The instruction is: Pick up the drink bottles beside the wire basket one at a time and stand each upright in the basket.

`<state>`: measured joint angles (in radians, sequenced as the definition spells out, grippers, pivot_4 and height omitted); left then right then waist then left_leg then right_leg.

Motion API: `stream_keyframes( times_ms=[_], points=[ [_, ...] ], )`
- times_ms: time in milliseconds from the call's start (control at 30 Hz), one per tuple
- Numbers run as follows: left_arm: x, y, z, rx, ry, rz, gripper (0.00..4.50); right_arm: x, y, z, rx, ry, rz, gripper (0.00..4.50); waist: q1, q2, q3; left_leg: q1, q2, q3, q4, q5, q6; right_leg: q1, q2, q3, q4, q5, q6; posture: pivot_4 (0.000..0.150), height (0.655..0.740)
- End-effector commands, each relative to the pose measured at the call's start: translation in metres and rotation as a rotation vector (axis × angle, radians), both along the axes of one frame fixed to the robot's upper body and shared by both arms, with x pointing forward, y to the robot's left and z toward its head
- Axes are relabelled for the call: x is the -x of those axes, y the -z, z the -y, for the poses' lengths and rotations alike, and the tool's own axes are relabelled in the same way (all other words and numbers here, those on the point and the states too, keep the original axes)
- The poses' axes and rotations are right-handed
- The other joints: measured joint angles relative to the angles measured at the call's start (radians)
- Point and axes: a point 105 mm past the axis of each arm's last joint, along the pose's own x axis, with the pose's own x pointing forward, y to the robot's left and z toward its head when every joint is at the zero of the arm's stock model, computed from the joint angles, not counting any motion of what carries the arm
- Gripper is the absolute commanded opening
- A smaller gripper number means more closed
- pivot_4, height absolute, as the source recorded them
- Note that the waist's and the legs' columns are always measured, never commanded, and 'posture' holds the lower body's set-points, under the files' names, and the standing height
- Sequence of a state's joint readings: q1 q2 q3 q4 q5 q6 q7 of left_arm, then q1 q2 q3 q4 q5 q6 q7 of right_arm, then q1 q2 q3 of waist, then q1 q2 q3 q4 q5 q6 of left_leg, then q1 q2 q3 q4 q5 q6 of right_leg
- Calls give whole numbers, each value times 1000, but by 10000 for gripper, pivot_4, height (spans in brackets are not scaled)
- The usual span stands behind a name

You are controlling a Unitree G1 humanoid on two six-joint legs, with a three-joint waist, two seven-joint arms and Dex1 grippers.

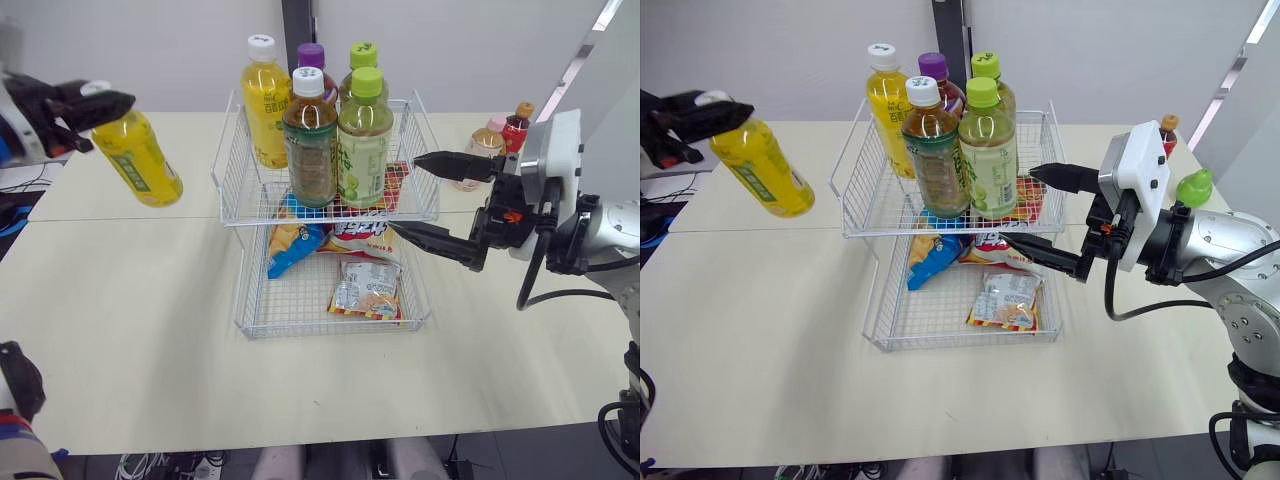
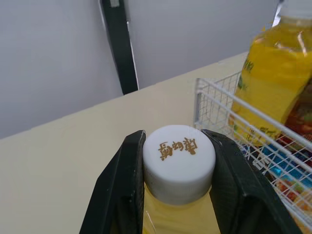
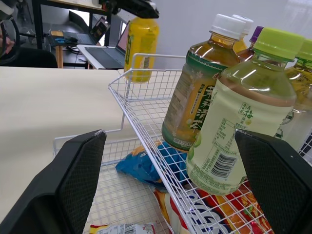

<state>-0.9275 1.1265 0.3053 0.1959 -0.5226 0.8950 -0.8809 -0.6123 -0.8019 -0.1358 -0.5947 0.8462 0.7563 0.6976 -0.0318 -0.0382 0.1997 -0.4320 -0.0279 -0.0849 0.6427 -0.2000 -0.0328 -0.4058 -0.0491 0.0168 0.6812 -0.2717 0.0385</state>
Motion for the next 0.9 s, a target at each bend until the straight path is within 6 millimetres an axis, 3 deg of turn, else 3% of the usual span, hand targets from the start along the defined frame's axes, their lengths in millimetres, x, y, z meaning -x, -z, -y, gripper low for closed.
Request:
stream_keyframes(
  times_ms=[33,300,600,900],
  points=[
    [20,-33,-1,15,50,79,13516,3,-21,1,-35,-21,75,45000,-1,0,0,0,0,0,0,0,0,0,0,0,0,0,0,1500,7359],
    [23,-42,1,35,93,84,13516,11,-39,0,-94,-138,64,45000,-1,0,0,0,2,0,0,0,0,-1,2,0,0,0,0,1500,7359],
    [39,-77,8,80,207,138,13516,12,-43,5,-86,-202,34,45000,-1,0,0,0,2,0,0,0,0,-1,2,0,0,0,0,1500,7359],
    [37,-111,53,-21,394,151,13516,10,-42,7,-78,-205,42,45000,0,0,0,-1,2,0,1,0,0,-1,3,0,0,0,0,1500,7359]
  ],
)
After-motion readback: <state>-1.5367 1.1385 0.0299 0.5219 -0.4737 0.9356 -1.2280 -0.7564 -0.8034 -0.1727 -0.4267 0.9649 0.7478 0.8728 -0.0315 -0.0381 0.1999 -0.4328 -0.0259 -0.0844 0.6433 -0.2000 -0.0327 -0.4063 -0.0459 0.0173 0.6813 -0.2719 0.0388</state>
